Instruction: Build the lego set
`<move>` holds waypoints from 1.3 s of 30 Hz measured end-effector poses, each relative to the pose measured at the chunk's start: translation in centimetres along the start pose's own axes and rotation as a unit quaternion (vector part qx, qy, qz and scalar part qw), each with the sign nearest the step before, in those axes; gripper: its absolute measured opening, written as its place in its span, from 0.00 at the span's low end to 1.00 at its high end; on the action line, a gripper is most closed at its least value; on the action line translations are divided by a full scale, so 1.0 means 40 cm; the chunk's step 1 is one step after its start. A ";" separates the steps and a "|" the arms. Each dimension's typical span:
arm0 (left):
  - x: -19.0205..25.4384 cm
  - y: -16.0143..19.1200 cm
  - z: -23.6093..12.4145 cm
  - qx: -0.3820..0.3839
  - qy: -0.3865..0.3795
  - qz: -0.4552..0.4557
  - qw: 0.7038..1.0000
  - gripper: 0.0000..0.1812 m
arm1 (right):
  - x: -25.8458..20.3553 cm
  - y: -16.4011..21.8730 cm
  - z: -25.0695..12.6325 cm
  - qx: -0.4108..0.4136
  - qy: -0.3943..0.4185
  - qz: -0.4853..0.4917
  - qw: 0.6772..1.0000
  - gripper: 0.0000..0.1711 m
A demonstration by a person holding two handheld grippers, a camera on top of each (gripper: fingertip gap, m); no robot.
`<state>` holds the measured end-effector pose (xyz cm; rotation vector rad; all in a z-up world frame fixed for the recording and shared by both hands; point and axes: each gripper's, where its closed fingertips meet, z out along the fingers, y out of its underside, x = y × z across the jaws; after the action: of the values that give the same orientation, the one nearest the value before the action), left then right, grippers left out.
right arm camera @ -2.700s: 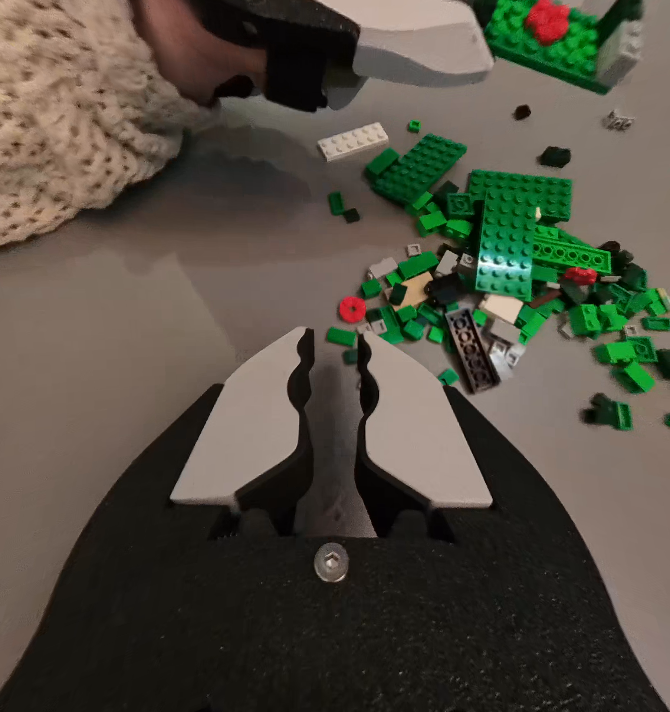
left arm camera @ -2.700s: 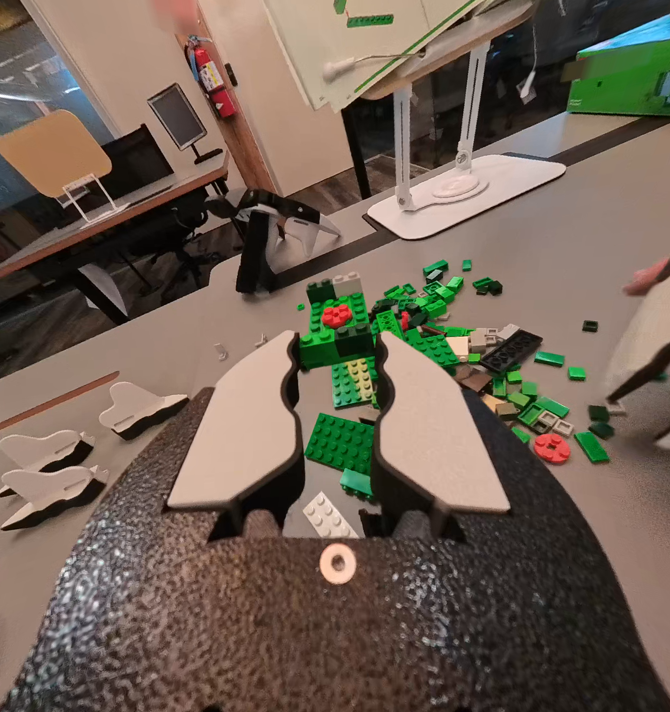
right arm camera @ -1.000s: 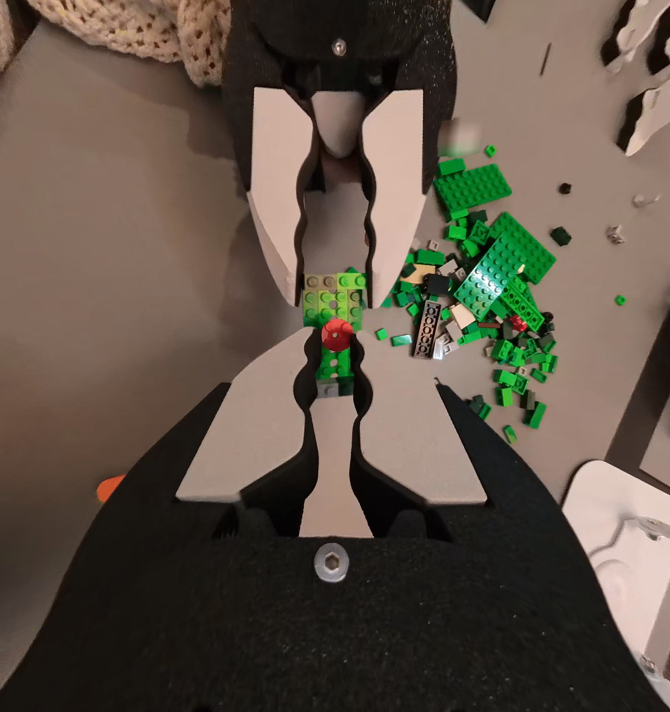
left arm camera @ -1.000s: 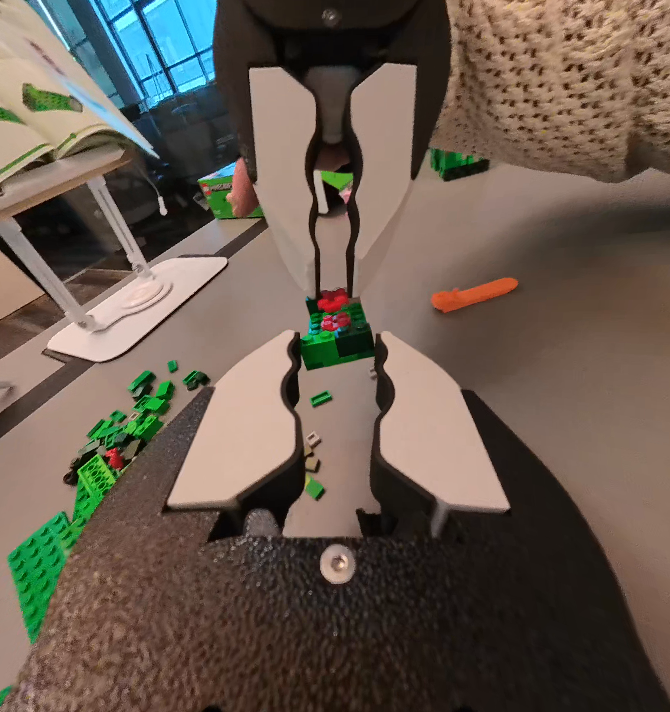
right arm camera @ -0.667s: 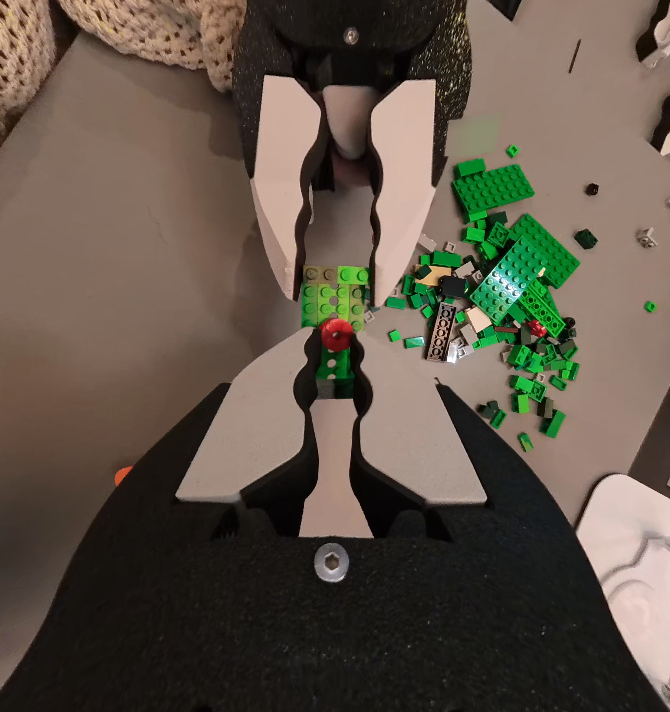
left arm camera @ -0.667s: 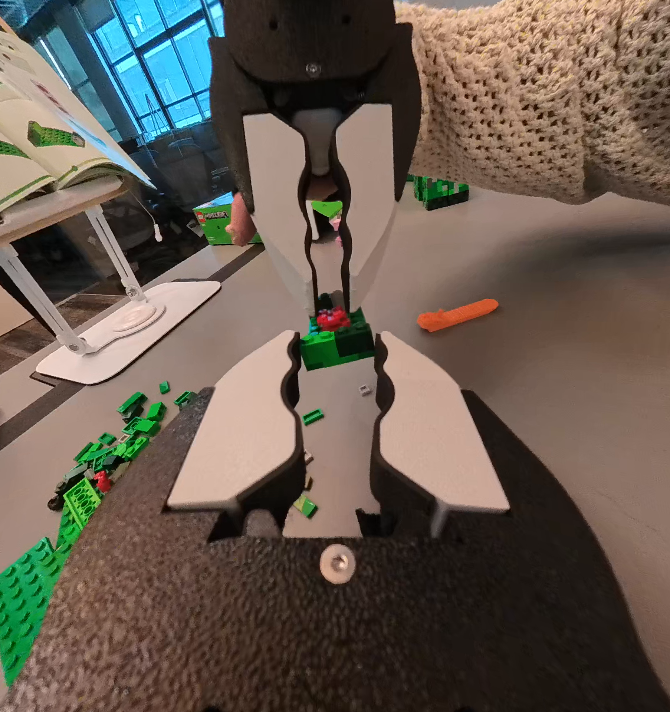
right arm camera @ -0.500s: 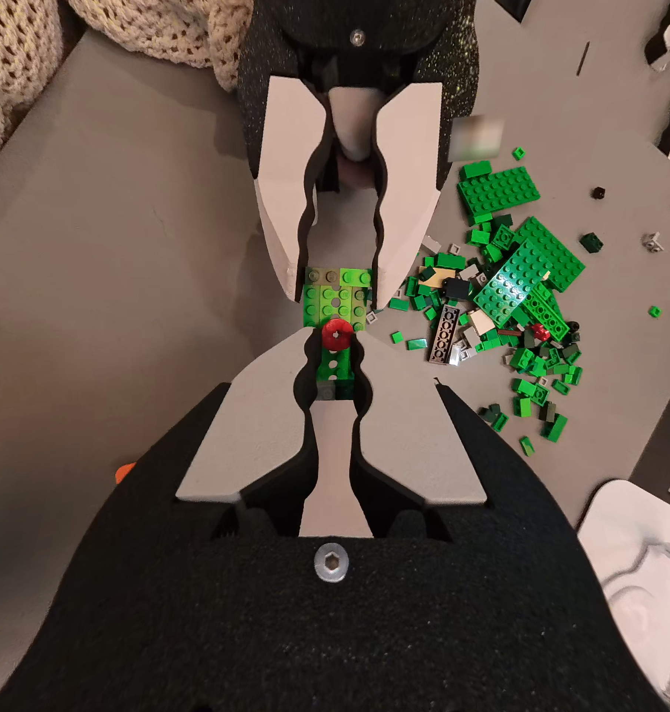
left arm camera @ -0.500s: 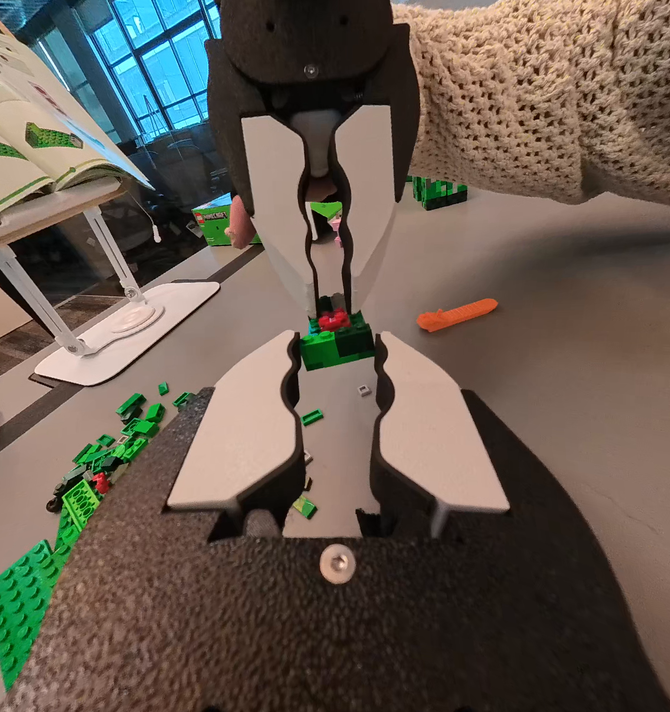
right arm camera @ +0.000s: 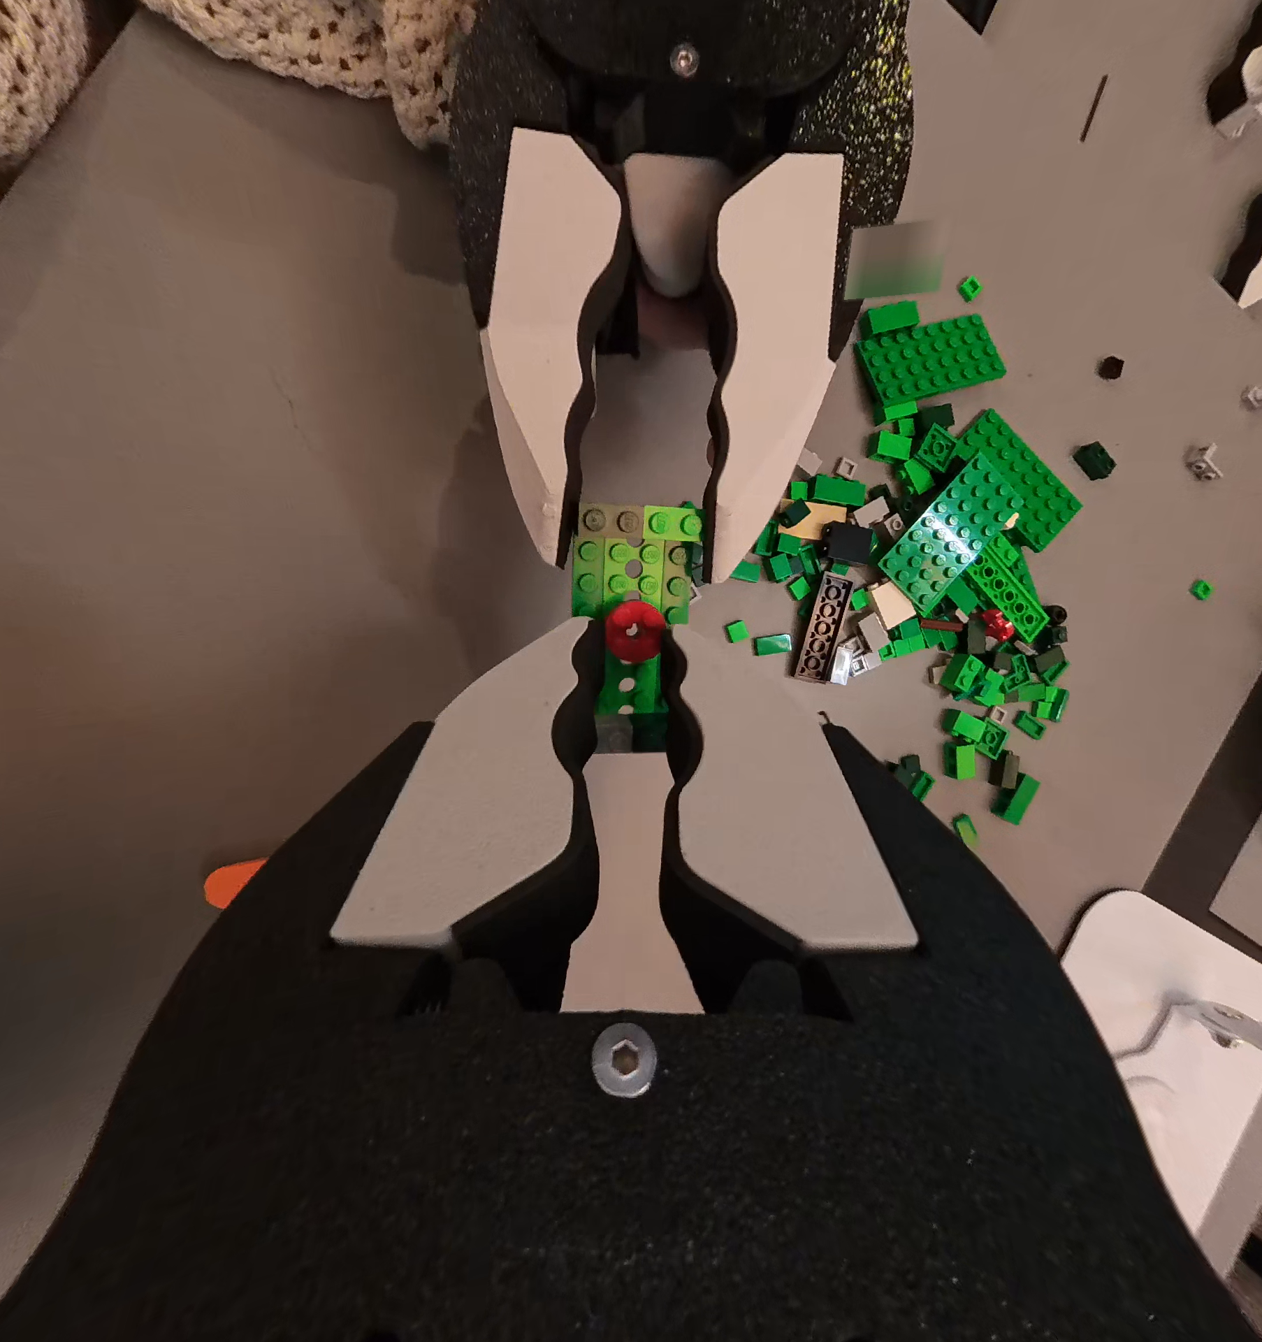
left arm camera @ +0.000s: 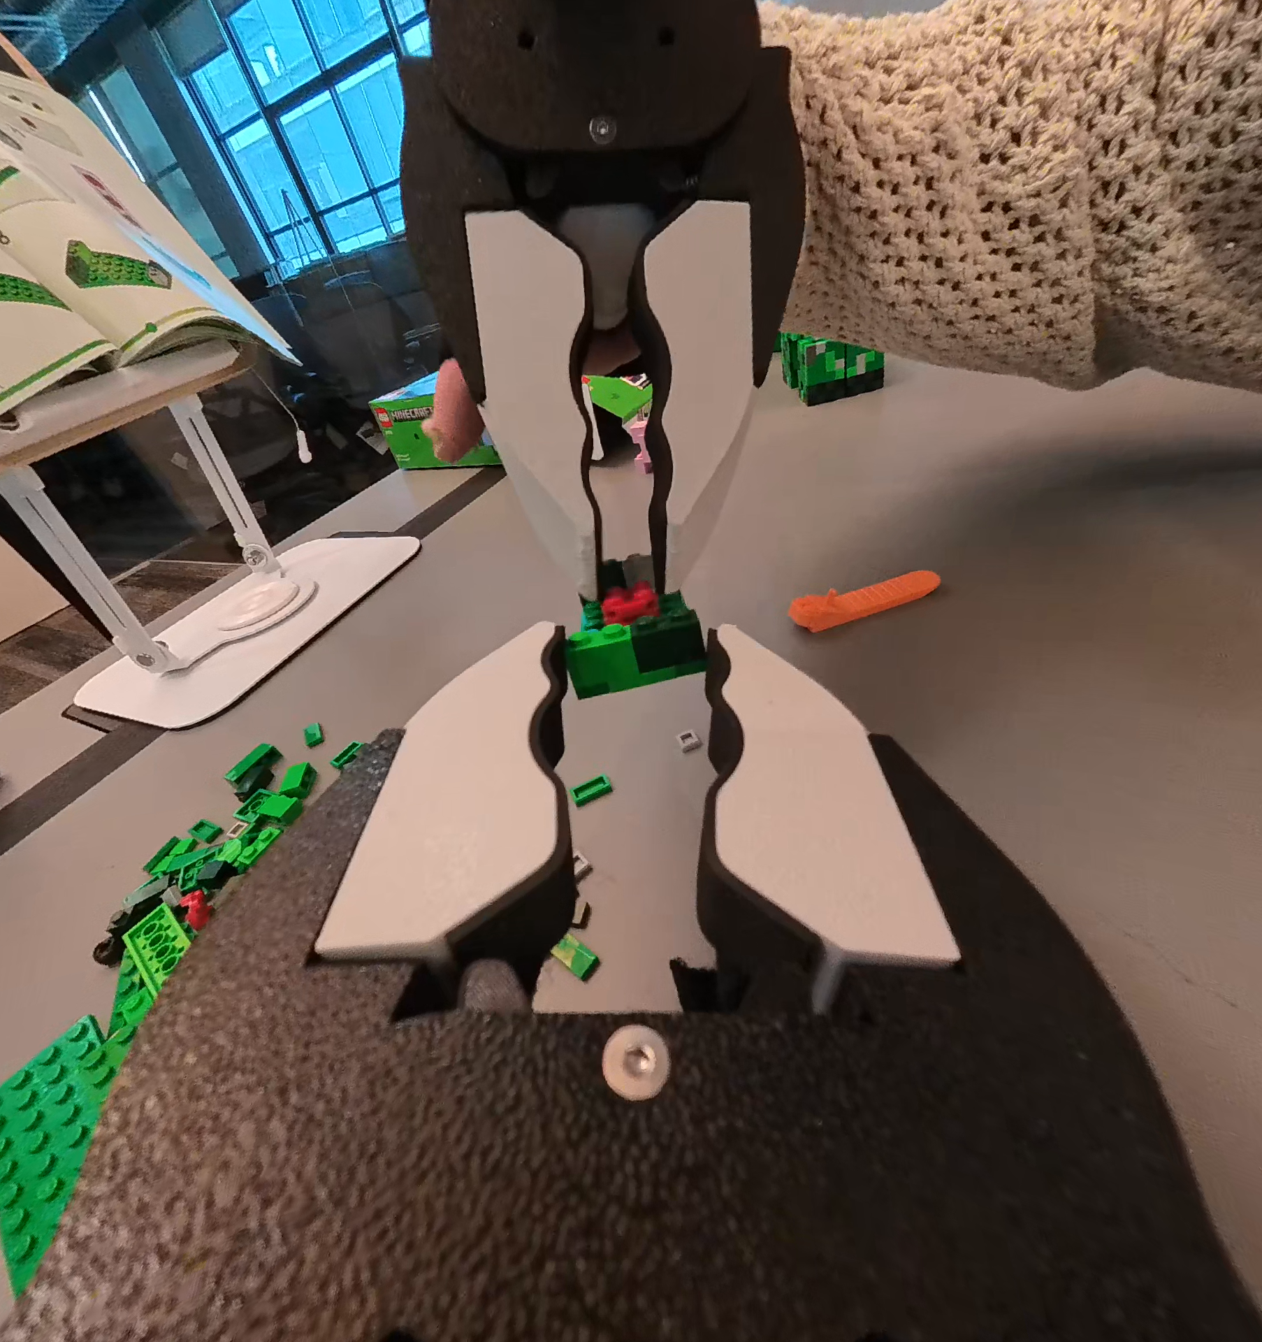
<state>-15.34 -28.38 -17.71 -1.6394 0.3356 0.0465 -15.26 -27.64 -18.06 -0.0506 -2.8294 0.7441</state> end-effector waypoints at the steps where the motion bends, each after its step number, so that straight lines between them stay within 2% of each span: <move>1: -0.001 0.000 0.000 0.000 0.000 -0.001 1.000 0.20 | 0.002 -0.002 -0.001 0.001 0.004 -0.001 1.000 0.09; 7: -0.022 -0.001 -0.005 0.000 -0.023 -0.013 1.000 0.20 | 0.021 -0.020 -0.028 0.026 0.065 -0.009 0.997 0.19; 11: -0.059 -0.008 -0.014 0.008 -0.067 -0.031 0.997 0.20 | 0.027 -0.029 -0.040 0.047 0.158 -0.025 0.986 0.24; 13: -0.077 -0.015 -0.020 0.018 -0.088 -0.048 0.995 0.20 | 0.032 -0.029 -0.034 0.049 0.222 -0.042 0.973 0.26; 16: -0.090 -0.025 -0.027 0.033 -0.101 -0.069 0.992 0.20 | 0.060 -0.021 -0.027 0.017 0.340 -0.093 0.936 0.27; 18: -0.092 -0.028 -0.028 0.036 -0.104 -0.072 0.991 0.20 | 0.070 -0.030 -0.024 0.010 0.390 -0.114 0.914 0.26; 23: -0.087 -0.028 -0.025 0.036 -0.100 -0.074 0.992 0.20 | 0.096 -0.033 -0.011 -0.022 0.444 -0.153 0.883 0.24; 34: -0.082 -0.026 -0.020 0.034 -0.095 -0.079 0.992 0.20 | 0.115 -0.021 0.001 -0.043 0.464 -0.161 0.870 0.10; 39: -0.082 -0.022 -0.018 0.031 -0.096 -0.082 0.992 0.20 | 0.115 -0.017 0.003 -0.050 0.469 -0.157 0.868 0.10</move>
<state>-18.37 -28.43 -16.04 -1.5807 0.0552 0.0686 -19.78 -27.87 -16.91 0.0285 -1.8653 0.3421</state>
